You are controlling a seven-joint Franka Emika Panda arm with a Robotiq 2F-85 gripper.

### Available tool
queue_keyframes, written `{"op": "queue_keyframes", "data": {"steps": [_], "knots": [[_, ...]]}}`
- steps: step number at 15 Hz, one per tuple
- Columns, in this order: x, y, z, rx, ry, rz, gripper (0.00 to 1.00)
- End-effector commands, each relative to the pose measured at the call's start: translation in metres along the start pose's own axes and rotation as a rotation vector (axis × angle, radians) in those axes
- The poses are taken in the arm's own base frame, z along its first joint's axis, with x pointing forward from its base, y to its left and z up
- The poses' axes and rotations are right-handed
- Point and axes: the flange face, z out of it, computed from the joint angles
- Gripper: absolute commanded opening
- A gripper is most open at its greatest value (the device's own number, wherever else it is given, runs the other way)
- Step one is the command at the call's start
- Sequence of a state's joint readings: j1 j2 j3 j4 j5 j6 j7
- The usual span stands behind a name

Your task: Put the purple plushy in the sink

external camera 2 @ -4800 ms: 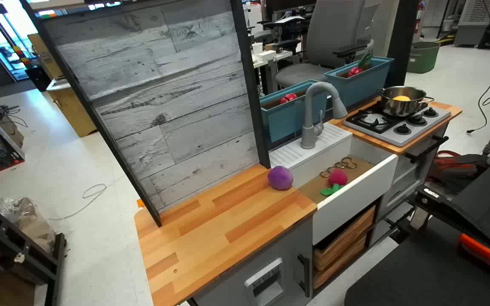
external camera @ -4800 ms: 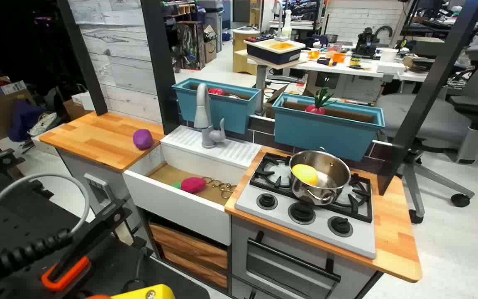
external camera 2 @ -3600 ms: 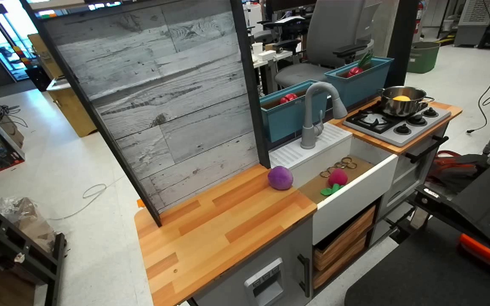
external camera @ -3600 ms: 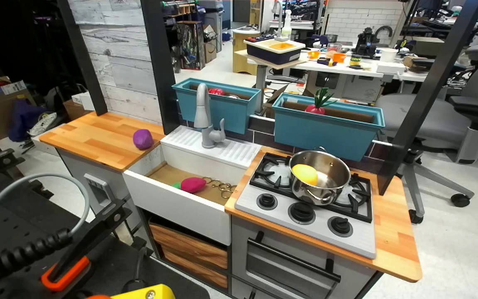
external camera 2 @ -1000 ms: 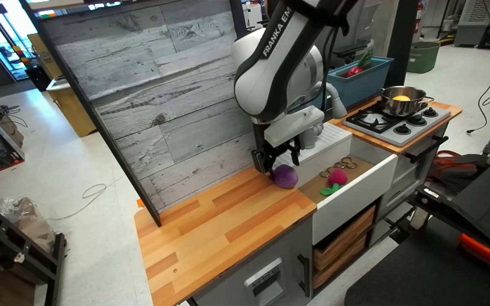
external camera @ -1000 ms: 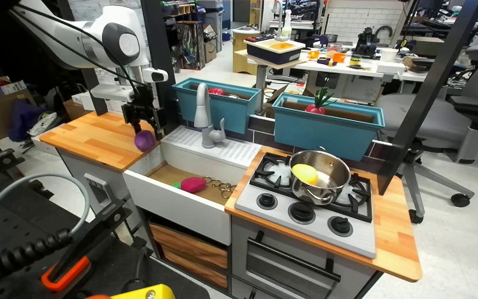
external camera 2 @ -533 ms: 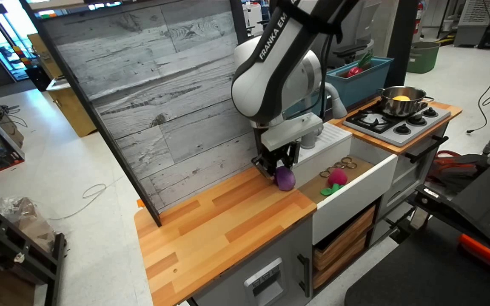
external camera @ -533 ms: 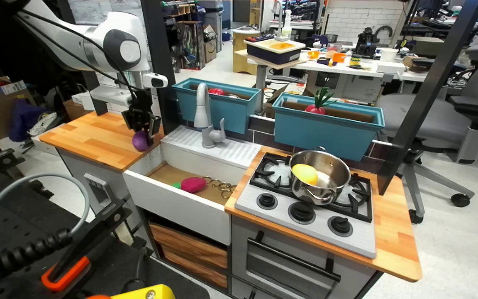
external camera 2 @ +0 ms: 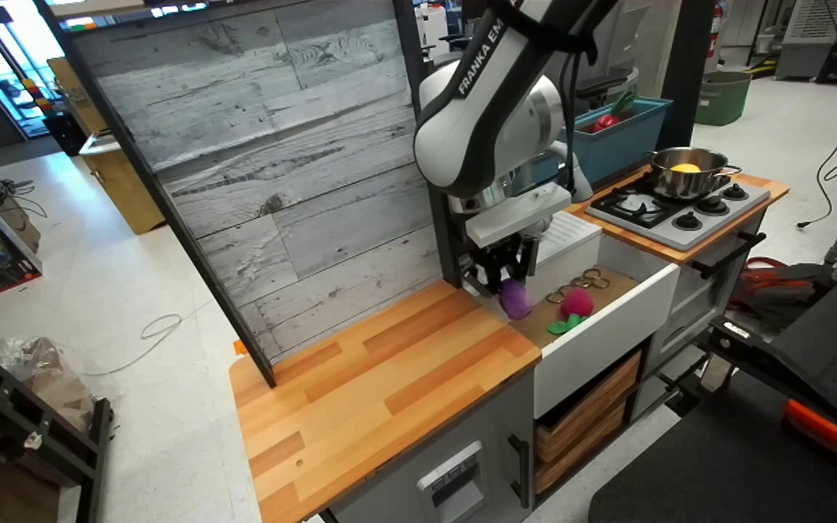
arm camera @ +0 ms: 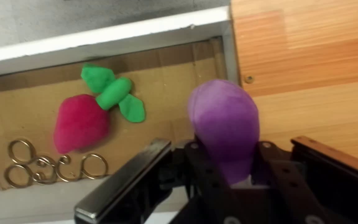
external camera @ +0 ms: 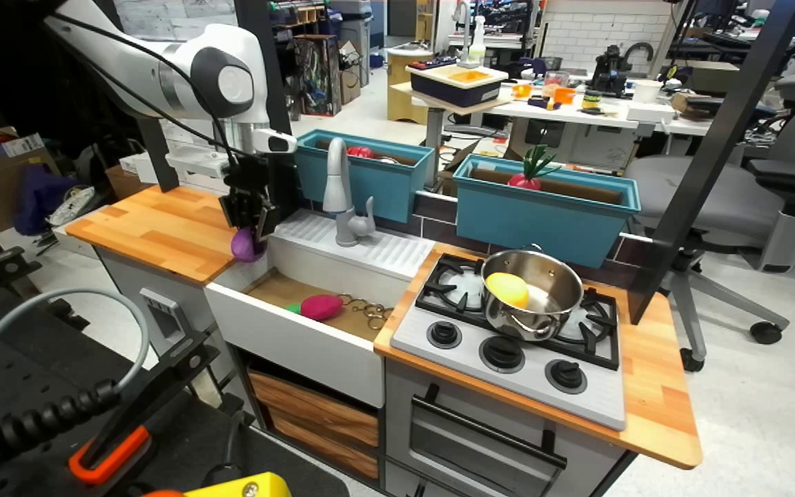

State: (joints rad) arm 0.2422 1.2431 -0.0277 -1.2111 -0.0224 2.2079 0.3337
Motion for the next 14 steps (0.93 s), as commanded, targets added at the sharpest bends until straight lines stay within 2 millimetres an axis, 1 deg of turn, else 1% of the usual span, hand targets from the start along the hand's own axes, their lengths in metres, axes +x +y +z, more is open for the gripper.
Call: {"op": "queue_keyframes", "data": {"steps": [1, 4, 7, 11, 14], "knots": [[0.003, 0.033, 0.014, -0.060, -0.062, 0.104, 0.06], [0.009, 0.058, 0.023, -0.087, -0.092, 0.178, 0.06], [0.012, 0.072, 0.043, -0.115, -0.122, 0.238, 0.06], [0.022, 0.082, 0.076, -0.134, -0.092, 0.278, 0.06], [0.029, 0.081, 0.092, -0.145, -0.072, 0.287, 0.06]]}}
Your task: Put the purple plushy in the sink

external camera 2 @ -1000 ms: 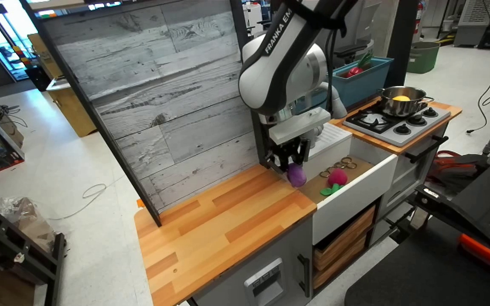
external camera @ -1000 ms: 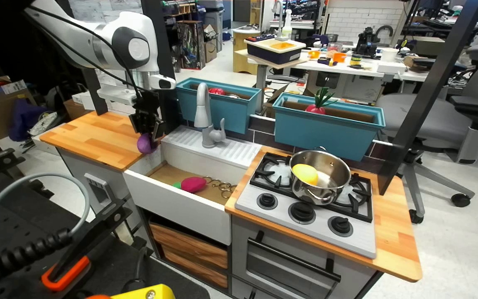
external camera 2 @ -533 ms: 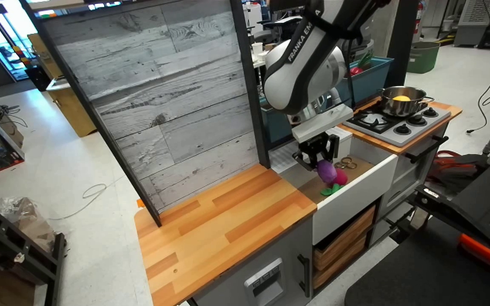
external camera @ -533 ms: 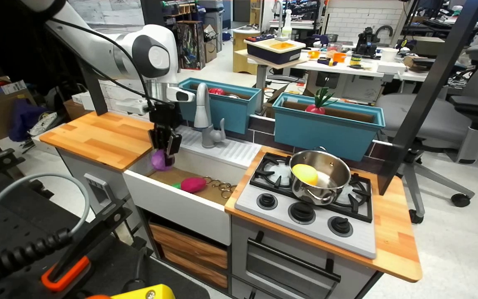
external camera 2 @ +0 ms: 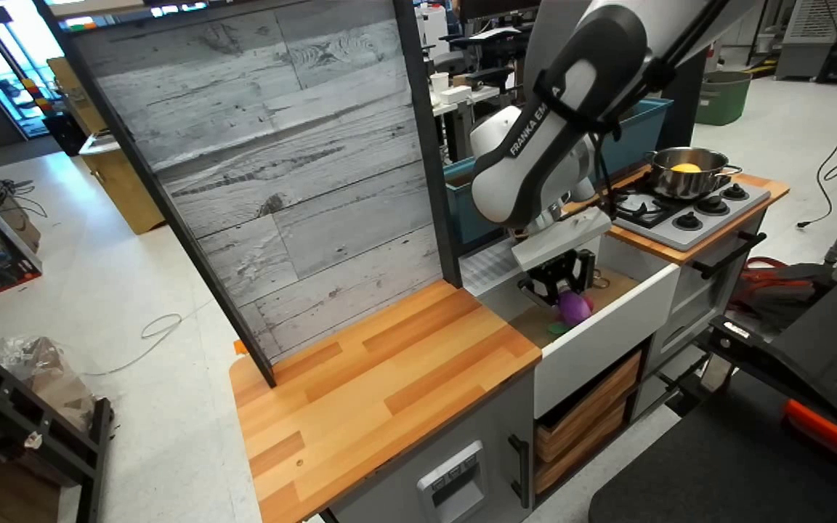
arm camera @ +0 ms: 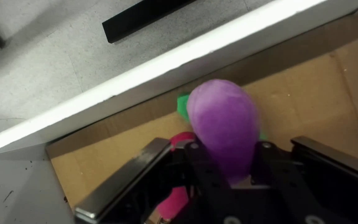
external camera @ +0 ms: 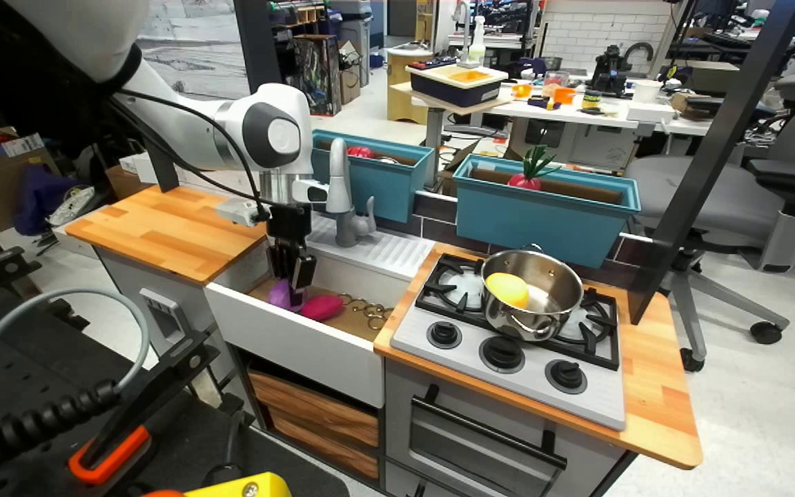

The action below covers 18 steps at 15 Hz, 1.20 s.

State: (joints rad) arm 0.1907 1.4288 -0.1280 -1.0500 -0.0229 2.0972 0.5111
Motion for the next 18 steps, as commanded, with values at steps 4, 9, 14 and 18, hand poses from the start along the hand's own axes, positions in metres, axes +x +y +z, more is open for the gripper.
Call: {"op": "queue_keyframes", "data": {"steps": [4, 9, 14, 18], "knots": [[0.010, -0.010, 0.000, 0.007, 0.041, 0.012, 0.50], [0.009, -0.016, -0.007, 0.027, 0.028, 0.005, 0.85], [0.002, -0.024, -0.022, 0.055, 0.015, -0.018, 1.00], [-0.014, -0.031, -0.049, 0.097, 0.009, -0.061, 1.00]]}}
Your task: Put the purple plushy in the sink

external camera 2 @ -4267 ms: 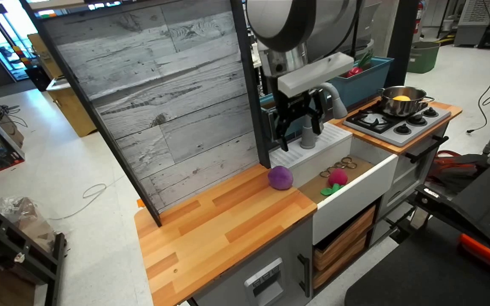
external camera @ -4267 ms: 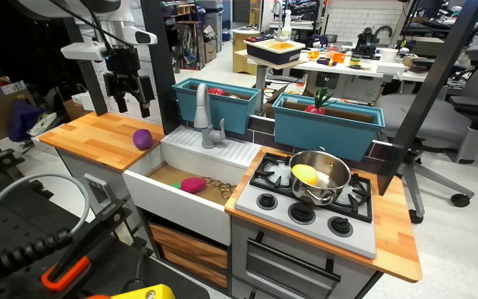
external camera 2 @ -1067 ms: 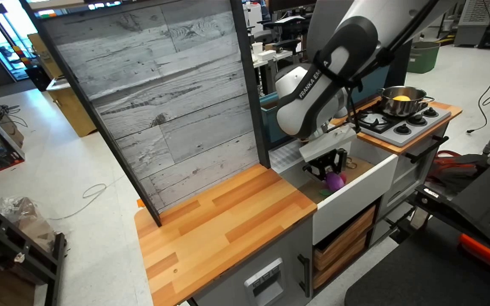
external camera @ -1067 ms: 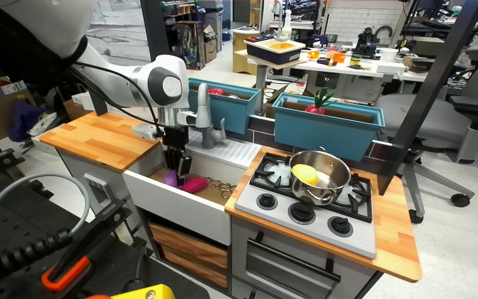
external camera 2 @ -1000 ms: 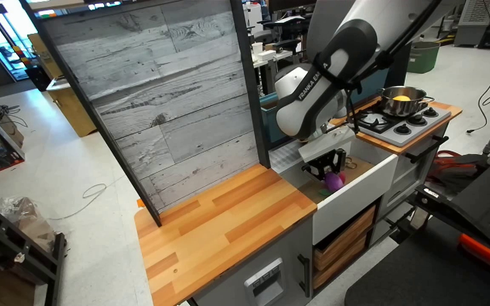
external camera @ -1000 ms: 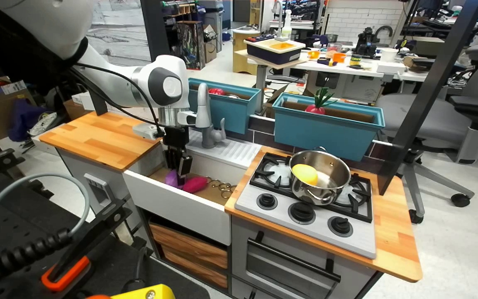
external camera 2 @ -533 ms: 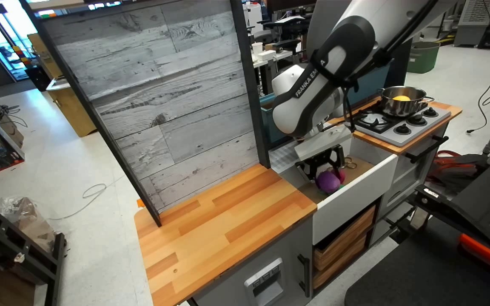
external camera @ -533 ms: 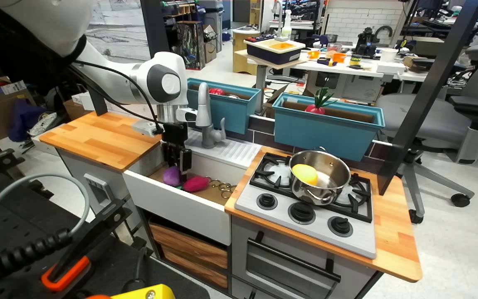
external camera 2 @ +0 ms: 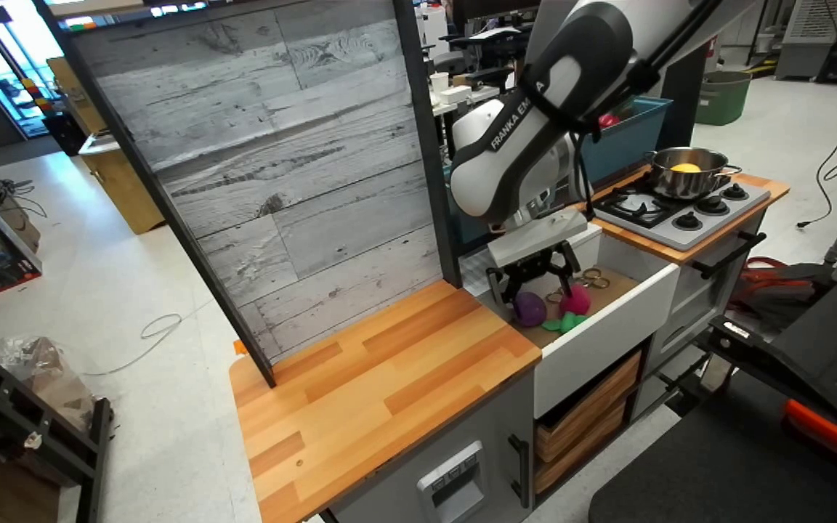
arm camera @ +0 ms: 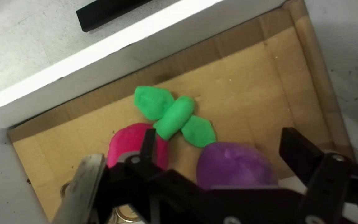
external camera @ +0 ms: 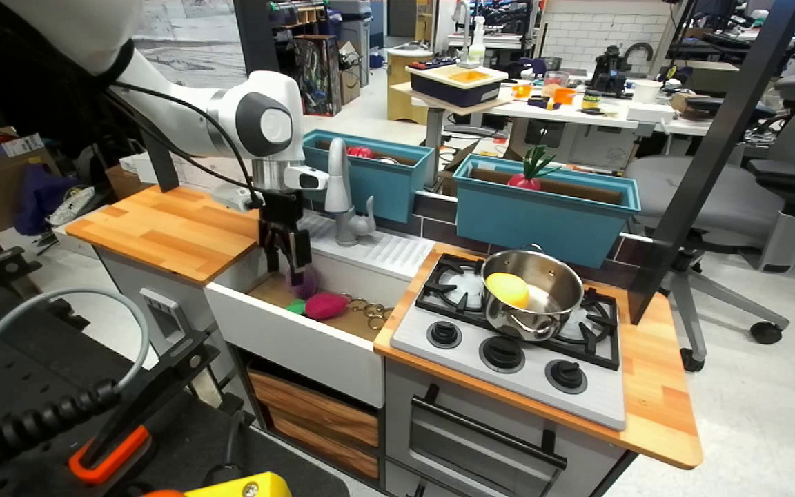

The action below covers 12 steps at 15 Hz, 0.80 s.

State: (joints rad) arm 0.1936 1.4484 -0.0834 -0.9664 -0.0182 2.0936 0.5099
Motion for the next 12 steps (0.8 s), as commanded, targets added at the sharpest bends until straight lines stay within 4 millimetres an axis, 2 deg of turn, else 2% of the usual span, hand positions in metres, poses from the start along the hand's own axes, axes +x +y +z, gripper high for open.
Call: {"op": "queue_keyframes", "data": {"steps": [1, 7, 11, 12], "knots": [[-0.021, -0.006, -0.033, 0.044, -0.027, -0.054, 1.00], [-0.063, -0.006, -0.083, 0.111, -0.025, -0.135, 1.00], [-0.089, 0.008, -0.107, 0.136, 0.013, -0.100, 1.00], [-0.068, -0.009, -0.094, 0.120, 0.007, -0.117, 1.00]]}}
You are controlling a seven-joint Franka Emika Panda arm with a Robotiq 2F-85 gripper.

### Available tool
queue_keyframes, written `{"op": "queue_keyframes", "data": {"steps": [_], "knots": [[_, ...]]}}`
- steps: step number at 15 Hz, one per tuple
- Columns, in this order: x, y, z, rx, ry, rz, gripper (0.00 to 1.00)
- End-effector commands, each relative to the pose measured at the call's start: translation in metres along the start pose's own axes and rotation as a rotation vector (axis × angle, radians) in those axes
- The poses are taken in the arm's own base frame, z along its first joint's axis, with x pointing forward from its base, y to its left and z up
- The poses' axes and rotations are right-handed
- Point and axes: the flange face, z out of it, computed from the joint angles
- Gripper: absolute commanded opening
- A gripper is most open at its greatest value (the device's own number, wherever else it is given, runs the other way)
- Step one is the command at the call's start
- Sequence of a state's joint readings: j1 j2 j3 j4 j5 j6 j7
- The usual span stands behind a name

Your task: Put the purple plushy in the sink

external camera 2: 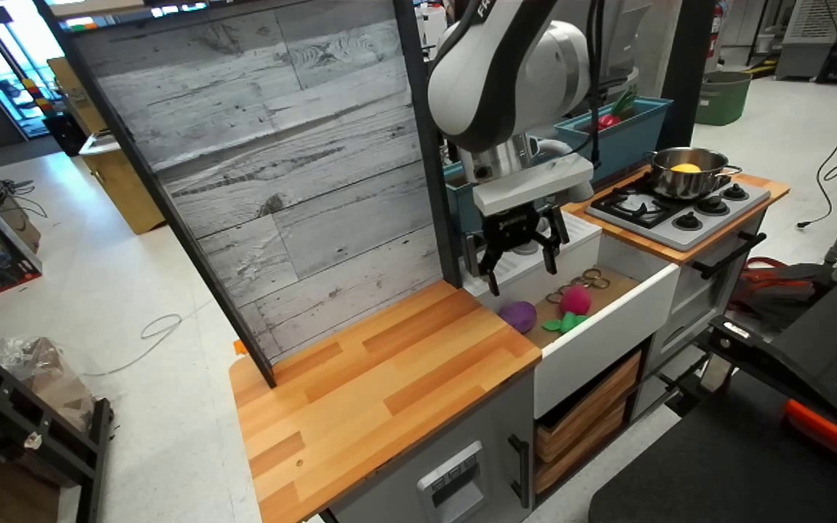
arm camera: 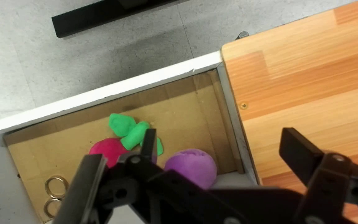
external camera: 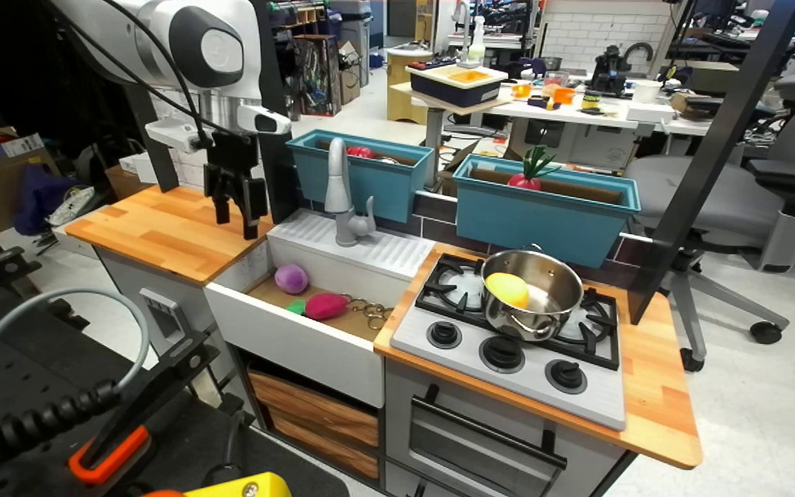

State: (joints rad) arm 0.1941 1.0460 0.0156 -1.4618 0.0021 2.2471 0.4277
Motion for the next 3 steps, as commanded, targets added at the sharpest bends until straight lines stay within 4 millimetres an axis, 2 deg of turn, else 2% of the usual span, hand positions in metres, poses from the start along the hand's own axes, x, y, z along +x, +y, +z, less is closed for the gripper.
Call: {"op": "queue_keyframes", "data": {"steps": [1, 3], "knots": [[-0.0048, 0.0026, -0.0045, 0.003, 0.002, 0.003, 1.00], [-0.0124, 0.0076, -0.0106, 0.000, -0.002, 0.006, 1.00]]}}
